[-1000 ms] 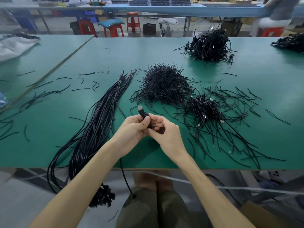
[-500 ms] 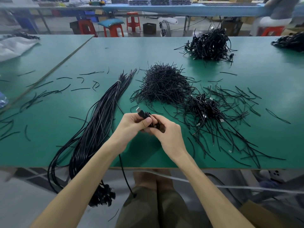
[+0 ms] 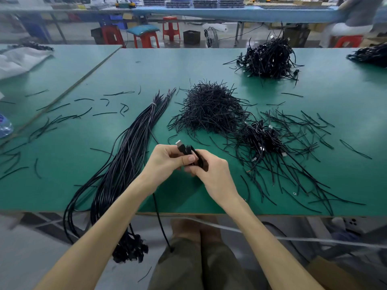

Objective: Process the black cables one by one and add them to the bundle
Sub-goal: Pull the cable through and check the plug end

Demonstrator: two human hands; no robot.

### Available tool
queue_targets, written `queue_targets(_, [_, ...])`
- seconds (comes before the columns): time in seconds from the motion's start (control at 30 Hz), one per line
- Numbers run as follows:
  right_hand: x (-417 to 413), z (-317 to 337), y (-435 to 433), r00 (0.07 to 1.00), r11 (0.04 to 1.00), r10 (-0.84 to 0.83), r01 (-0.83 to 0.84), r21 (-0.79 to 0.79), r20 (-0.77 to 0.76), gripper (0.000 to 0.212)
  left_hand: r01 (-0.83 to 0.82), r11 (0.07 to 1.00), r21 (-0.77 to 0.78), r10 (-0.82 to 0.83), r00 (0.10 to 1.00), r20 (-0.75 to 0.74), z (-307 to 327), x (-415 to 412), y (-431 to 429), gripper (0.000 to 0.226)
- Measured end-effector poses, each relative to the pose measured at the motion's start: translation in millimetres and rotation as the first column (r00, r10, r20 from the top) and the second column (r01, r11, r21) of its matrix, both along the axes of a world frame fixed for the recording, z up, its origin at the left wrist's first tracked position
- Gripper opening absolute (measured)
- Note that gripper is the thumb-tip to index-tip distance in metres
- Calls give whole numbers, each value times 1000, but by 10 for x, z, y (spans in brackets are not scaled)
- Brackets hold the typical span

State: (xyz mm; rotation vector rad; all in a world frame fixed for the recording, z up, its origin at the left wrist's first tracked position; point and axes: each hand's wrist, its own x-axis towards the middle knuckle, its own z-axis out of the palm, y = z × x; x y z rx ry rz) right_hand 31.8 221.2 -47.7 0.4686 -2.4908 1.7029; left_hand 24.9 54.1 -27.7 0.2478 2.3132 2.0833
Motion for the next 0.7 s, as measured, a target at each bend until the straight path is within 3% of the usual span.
queue_targets(0.3, [12, -15, -50, 1000, 997, -9, 9, 76, -10, 20, -108, 994, -4, 108, 994, 29, 32, -11, 9, 21])
queue_targets(0.4, [4, -23, -56, 999, 994, -31, 33, 108, -28, 17, -132, 978, -159, 137, 990, 19, 104, -47, -2, 17])
queue_targets(0.53, [8, -44, -58, 994, 986, -68, 80, 148, -81, 12, -193, 839, -508, 151, 981, -124, 190, 0, 6, 21])
queue_targets(0.7, [8, -38, -47, 990, 978, -82, 102, 182, -117, 10, -206, 804, -557, 197, 977, -77, 191, 17, -2, 36])
